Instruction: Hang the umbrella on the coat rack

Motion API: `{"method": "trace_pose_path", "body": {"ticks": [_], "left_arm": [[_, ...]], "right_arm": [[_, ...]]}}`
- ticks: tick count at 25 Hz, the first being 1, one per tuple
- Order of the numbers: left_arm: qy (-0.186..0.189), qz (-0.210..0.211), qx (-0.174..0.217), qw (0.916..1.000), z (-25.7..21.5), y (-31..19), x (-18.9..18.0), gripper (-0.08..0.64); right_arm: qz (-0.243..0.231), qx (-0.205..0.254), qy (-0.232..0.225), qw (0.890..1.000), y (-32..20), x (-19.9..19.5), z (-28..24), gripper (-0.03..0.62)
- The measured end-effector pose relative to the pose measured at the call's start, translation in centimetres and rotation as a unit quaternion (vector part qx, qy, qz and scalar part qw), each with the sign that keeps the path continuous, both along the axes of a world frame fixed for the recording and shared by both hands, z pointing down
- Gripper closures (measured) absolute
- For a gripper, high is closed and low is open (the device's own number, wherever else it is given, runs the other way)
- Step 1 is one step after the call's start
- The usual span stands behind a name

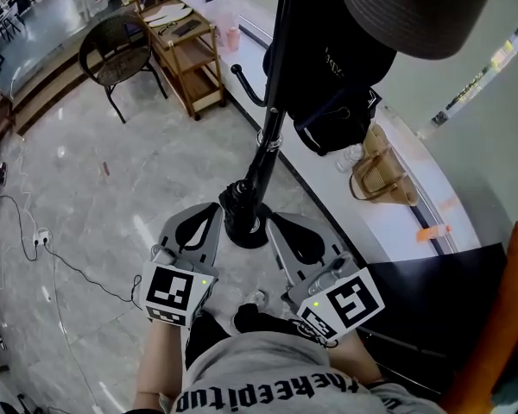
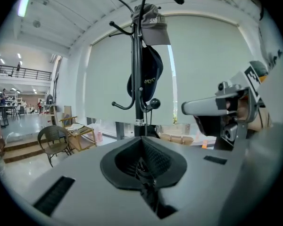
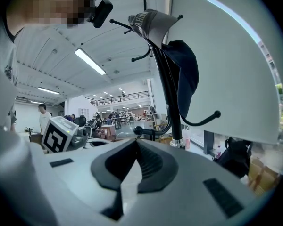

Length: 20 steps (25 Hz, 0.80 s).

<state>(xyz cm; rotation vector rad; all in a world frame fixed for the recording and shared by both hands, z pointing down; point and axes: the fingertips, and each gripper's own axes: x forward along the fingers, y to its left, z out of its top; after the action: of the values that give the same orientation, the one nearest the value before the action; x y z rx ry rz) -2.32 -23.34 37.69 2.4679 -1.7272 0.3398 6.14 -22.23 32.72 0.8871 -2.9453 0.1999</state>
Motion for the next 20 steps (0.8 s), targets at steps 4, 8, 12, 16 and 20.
{"method": "trace_pose_path", "body": {"ticks": [4, 8, 12, 16, 20], "left_arm": [[0.027, 0.006, -0.003, 0.9996, -0.4, 1.1, -0.2, 0.545], [0.056, 0.028, 0.005, 0.998, -1.3, 2.4, -0.1, 0.545], [0.063, 0.047, 0.012, 0.9969, -2.2, 3.4, -0.2, 0.545], [0.081, 0.066, 0.019, 0.9943, -3.7, 4.2, -0.2, 0.545], [0.088, 0.088, 0.032, 0.9917, -5.3, 5.0, -0.3, 0.545]], "right_arm": [[-0.001, 0.003, 0.0, 1.0, 0.9, -0.5, -0.2, 0.58], [0.005, 0.006, -0.003, 1.0, 1.9, -1.1, -0.4, 0.58], [0.011, 0.008, -0.002, 1.0, 3.0, -1.9, -0.7, 0.581], [0.022, 0.01, -0.001, 1.0, 3.7, -2.3, -1.0, 0.581], [0.035, 0.014, -0.001, 0.999, 4.3, -2.8, -1.5, 0.58]]}}
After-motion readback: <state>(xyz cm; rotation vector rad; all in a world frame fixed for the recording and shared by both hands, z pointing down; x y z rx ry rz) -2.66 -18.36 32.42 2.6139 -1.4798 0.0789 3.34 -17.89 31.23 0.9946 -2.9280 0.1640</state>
